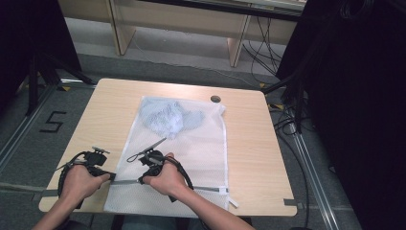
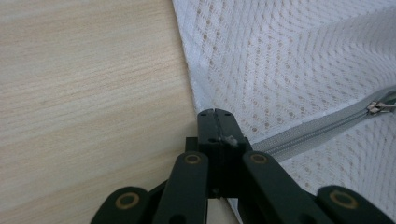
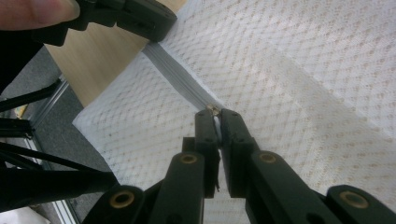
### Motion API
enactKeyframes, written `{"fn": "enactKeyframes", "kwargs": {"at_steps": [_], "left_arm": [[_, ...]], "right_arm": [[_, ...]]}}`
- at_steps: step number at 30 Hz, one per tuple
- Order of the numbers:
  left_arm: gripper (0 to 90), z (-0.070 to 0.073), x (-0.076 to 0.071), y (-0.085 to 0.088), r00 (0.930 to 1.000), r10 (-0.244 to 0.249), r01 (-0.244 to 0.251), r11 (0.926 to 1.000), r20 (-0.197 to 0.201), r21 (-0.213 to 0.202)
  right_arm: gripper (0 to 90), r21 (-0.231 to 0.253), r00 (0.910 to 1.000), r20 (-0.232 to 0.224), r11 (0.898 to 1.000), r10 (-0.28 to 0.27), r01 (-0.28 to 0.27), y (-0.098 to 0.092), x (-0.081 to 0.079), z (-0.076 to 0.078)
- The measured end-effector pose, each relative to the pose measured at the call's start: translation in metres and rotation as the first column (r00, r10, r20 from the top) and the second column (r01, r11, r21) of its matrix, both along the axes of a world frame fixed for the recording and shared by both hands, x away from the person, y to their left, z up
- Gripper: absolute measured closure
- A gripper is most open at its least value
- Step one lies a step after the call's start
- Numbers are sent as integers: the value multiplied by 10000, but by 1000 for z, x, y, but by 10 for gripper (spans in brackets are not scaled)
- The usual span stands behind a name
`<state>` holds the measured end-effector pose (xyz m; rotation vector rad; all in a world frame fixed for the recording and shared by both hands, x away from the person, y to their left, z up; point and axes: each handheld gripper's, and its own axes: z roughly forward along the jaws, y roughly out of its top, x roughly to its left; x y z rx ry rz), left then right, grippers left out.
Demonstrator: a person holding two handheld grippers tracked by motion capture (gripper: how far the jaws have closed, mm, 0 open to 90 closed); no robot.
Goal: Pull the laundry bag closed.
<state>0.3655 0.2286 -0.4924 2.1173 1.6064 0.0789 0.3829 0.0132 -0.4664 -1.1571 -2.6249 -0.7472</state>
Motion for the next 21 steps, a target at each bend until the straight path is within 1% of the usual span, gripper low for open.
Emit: {"fn": "enactKeyframes", "kwargs": {"at_steps": [7, 8, 12, 13, 16, 17, 18, 20, 21], "left_arm": [[898, 0, 0, 0, 10000, 0, 0, 10000, 3, -16], [898, 0, 0, 0, 10000, -6, 6, 10000, 11, -16], [899, 0, 0, 0, 10000, -3, 3, 10000, 0, 5], [898, 0, 0, 0, 10000, 3, -3, 10000, 4, -4], [899, 0, 0, 0, 10000, 0, 0, 10000, 0, 1], [898, 0, 0, 0, 10000, 5, -5, 10000, 6, 2], [898, 0, 0, 0, 10000, 1, -1, 10000, 9, -1], [899, 0, 0, 0, 10000, 1, -1, 10000, 3, -14], [898, 0, 0, 0, 10000, -14, 14, 10000, -19, -8]], "right_arm": [[870, -23, 9999, 98, 10000, 55, -55, -2, 0, 1], [870, -46, 10000, -38, 10000, -16, 16, -3, 0, 2], [870, -57, 10000, 1, 10000, 17, -17, -5, 1, 3], [870, -33, 9999, 90, 10000, 44, -44, -5, 1, 3], [870, -80, 10000, 69, 10000, -29, 29, -6, 0, 3], [870, -19, 10000, 91, 10000, 14, -13, -7, 0, 3], [870, -44, 9999, 29, 9999, -112, 112, -6, 0, 3], [870, -42, 10000, 75, 10000, -52, 52, -7, 0, 3], [870, -70, 9999, -40, 9999, -115, 115, -7, -1, 3]]}}
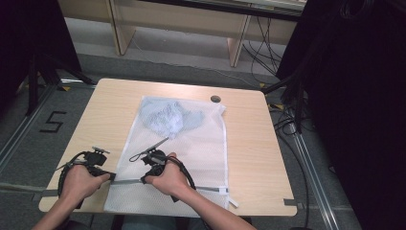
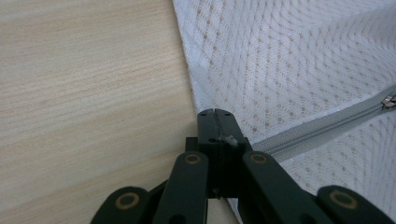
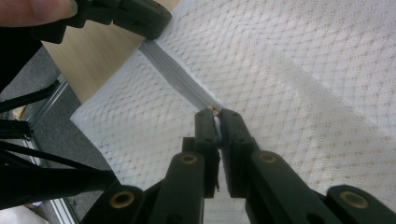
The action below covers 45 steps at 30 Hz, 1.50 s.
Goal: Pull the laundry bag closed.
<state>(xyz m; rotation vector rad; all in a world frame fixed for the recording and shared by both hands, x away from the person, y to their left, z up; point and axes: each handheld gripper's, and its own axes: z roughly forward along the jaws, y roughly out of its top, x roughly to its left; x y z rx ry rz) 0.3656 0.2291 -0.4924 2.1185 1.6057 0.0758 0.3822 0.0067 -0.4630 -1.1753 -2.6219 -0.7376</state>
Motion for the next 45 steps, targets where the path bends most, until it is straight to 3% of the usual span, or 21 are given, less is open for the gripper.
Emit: {"fn": "enactKeyframes", "kwargs": {"at_steps": [22, 24, 34, 36, 45], "left_arm": [[898, 0, 0, 0, 10000, 15, -15, 10000, 29, -1], [899, 0, 0, 0, 10000, 13, -13, 10000, 31, -2], [898, 0, 0, 0, 10000, 10, -10, 10000, 23, -4], [898, 0, 0, 0, 10000, 1, -1, 10000, 20, -7], [898, 0, 0, 0, 10000, 16, -16, 10000, 27, -8]], "right_arm": [[870, -40, 9998, 184, 9999, 111, -111, -7, 2, 2], [870, -122, 9998, -74, 9998, -158, 157, -7, 0, 3], [870, -89, 9997, -184, 9998, -177, 175, -10, 0, 3], [870, -99, 10000, 56, 9999, -21, 21, -12, 2, 1], [870, -158, 9997, -197, 9997, -172, 169, -14, 0, 2]]}}
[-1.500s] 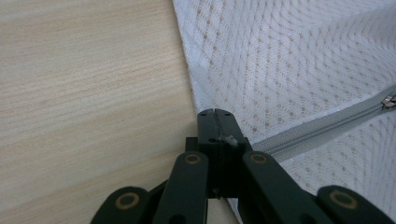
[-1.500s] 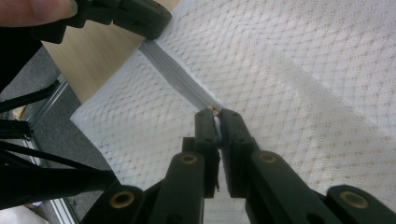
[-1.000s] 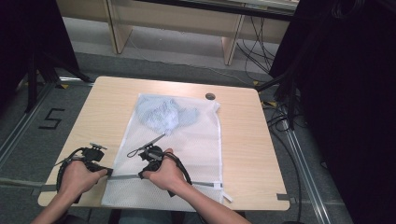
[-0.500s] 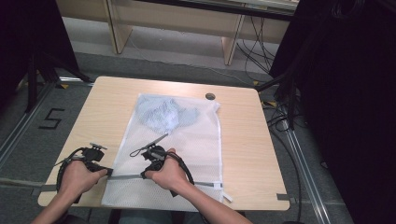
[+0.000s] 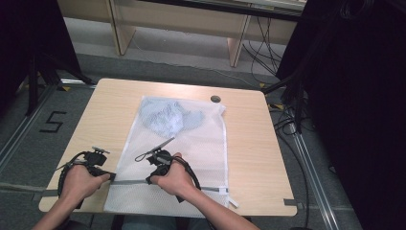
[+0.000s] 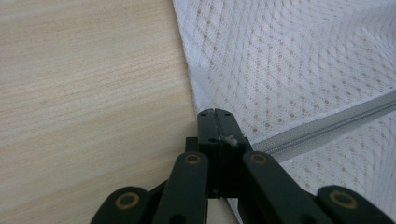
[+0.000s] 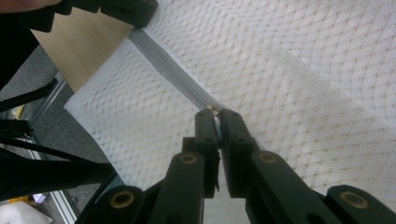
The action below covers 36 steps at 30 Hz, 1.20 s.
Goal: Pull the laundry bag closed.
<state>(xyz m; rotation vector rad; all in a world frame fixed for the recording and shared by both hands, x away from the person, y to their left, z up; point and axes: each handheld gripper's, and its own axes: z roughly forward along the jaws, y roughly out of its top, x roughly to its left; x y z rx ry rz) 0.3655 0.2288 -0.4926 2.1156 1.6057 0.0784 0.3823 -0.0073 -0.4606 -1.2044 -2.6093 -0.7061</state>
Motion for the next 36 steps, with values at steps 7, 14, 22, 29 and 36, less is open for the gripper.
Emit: {"fn": "enactKeyframes", "kwargs": {"at_steps": [7, 14, 22, 29, 36], "left_arm": [[898, 0, 0, 0, 10000, -10, 10, 10000, -13, 13], [898, 0, 0, 0, 10000, -2, 2, 10000, -1, 3], [898, 0, 0, 0, 10000, -12, 12, 10000, -7, 10], [898, 0, 0, 0, 10000, -9, 9, 10000, -10, 22], [898, 0, 0, 0, 10000, -11, 11, 10000, -9, 8]], "right_arm": [[870, 12, 10000, 19, 10000, 17, -17, -3, 0, 1], [870, -35, 9999, 115, 10000, -90, 90, -5, 0, 0], [870, 15, 9999, 27, 9999, -107, 107, -8, 0, 2], [870, -16, 9999, 35, 9999, -162, 162, -11, 0, 3], [870, -12, 9997, 131, 9998, -187, 188, -15, 1, 4]]}}
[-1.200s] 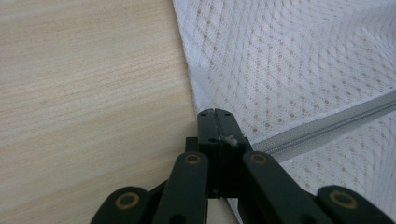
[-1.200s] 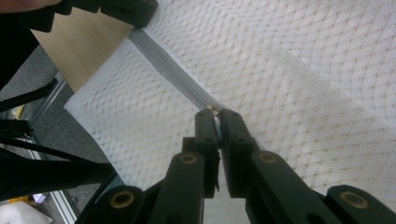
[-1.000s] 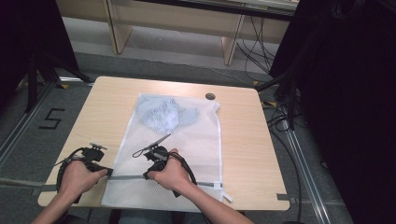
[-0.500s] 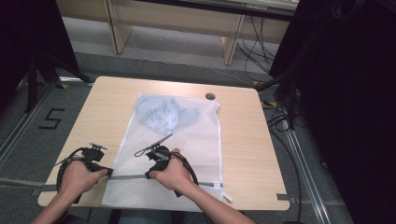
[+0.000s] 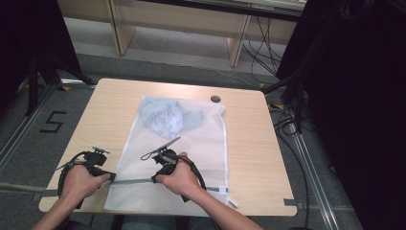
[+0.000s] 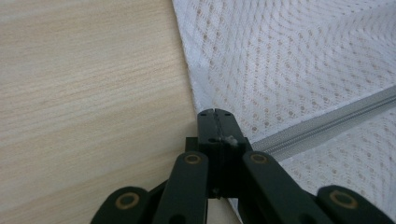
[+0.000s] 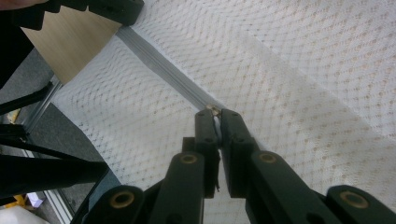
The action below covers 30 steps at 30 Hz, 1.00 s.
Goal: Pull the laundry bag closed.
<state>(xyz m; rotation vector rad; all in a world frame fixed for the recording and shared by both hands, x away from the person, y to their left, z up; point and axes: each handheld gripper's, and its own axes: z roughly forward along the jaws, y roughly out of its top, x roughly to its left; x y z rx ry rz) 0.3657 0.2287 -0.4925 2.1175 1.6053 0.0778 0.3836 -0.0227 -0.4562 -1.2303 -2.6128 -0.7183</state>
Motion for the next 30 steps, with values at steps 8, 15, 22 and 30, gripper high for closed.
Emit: {"fn": "enactKeyframes", "kwargs": {"at_steps": [8, 15, 22, 30], "left_arm": [[898, 0, 0, 0, 10000, -8, 8, 10000, -1, 14], [898, 0, 0, 0, 10000, -7, 7, 10000, 1, 5], [898, 0, 0, 0, 10000, -2, 2, 10000, 14, -3], [898, 0, 0, 0, 10000, 8, -8, 10000, -33, 18]], "right_arm": [[870, 12, 9999, 87, 9999, 105, -105, -4, 1, -1], [870, -3, 9999, 61, 10000, -86, 86, -7, 0, 0], [870, -77, 9999, 100, 10000, -16, 17, -10, 1, 0], [870, -27, 9999, 8, 9999, -152, 152, -16, 1, -1]]}}
